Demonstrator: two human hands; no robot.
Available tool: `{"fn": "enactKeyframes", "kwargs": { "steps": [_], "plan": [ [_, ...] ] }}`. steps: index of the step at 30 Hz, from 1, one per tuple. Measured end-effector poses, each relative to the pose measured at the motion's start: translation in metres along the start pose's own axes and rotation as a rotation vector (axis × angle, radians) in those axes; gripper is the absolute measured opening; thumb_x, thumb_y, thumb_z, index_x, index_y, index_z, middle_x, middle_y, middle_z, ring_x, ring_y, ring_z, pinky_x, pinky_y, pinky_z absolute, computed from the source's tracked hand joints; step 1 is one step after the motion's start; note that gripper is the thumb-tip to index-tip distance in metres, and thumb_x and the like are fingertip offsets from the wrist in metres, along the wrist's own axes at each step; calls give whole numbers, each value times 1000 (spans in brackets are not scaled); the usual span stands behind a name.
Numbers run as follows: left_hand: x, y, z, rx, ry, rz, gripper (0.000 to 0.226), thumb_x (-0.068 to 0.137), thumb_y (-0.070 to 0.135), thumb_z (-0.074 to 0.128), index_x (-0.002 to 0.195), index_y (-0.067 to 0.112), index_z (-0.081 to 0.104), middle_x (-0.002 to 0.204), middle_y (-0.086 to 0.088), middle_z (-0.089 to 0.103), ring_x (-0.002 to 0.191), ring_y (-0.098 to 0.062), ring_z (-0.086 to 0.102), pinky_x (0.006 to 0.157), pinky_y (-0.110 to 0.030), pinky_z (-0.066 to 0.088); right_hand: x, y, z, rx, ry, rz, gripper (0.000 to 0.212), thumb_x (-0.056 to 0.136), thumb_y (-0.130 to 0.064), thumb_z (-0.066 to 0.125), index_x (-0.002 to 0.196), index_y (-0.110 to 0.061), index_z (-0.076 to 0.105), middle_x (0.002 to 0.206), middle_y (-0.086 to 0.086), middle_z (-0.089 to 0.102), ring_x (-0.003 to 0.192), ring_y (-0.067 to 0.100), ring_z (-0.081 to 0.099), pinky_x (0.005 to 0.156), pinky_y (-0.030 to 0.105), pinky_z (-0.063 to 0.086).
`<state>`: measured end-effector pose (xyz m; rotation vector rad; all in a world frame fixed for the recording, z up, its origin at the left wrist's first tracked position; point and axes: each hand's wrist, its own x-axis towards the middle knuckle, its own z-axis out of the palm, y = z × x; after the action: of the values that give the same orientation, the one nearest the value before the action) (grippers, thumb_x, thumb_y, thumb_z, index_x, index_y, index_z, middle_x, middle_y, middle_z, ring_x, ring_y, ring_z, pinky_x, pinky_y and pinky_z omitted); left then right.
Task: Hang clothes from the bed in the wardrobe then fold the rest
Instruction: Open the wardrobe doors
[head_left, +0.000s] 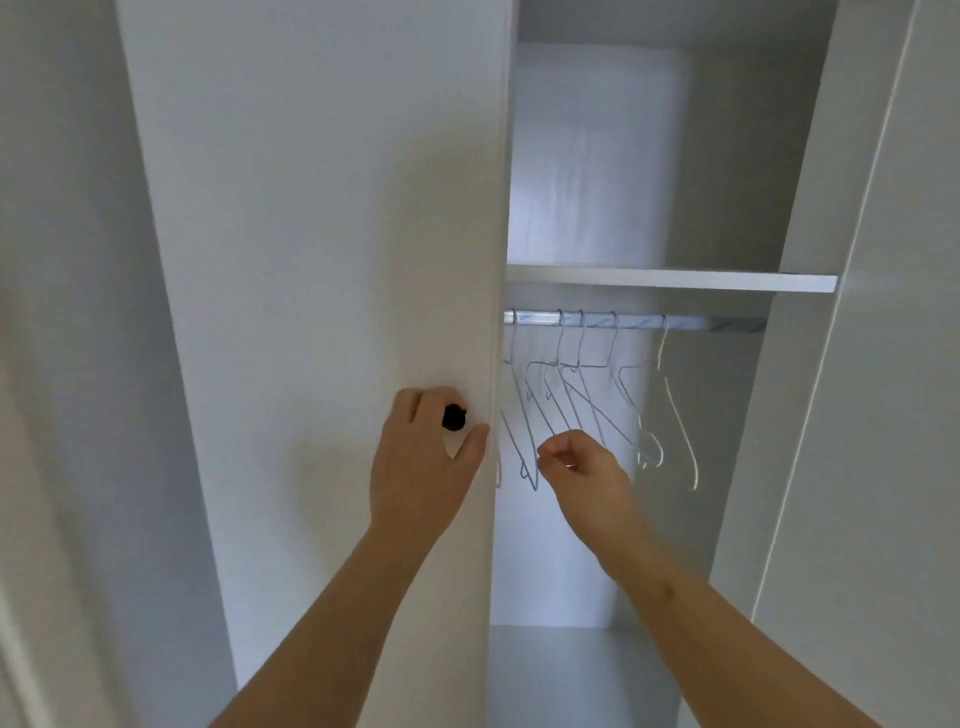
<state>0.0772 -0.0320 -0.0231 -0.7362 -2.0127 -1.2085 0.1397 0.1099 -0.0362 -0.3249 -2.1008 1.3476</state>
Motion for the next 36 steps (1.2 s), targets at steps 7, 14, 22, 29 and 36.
{"fn": "enactKeyframes", "kwargs": {
  "steps": [7, 14, 22, 29, 36],
  "plan": [
    [-61, 8, -98, -70, 261, -102, 40, 62, 31, 77, 88, 30, 47, 93, 18, 43, 92, 3, 47, 78, -11, 41, -48, -16, 35, 91, -189, -28, 19, 92, -17, 51, 81, -30, 56, 87, -17, 57, 72, -1, 52, 50, -2, 36],
    [-94, -16, -183, -188, 504, -281, 48, 77, 10, 71, 102, 41, 45, 98, 25, 54, 92, 8, 58, 60, -6, 46, -86, -58, 100, 150, -389, -139, 18, 91, -14, 53, 79, -26, 58, 84, -13, 58, 71, 1, 53, 52, 1, 38],
    [-100, -68, -264, 45, 588, -341, 43, 88, 12, 54, 128, 24, 46, 85, 33, 53, 75, 16, 52, 63, -2, 39, -124, -105, 187, 206, -478, -207, 21, 90, -14, 54, 75, -30, 57, 82, -13, 59, 73, 6, 56, 53, 1, 39],
    [-98, -111, -313, 77, 511, -302, 29, 89, 11, 56, 118, 4, 51, 76, 2, 54, 66, -3, 47, 56, 2, 35, -151, -120, 250, 183, -437, -133, 18, 90, -16, 54, 80, -31, 56, 87, -11, 60, 79, 10, 58, 63, 17, 44],
    [-111, -110, -323, 63, 533, -162, 61, 81, 2, 57, 138, 7, 34, 139, -12, 38, 127, -18, 35, 108, -28, 31, -181, -106, 254, 128, -302, 1, 16, 91, -17, 53, 84, -31, 56, 93, -11, 60, 85, 11, 59, 67, 18, 42]
  ]
}}
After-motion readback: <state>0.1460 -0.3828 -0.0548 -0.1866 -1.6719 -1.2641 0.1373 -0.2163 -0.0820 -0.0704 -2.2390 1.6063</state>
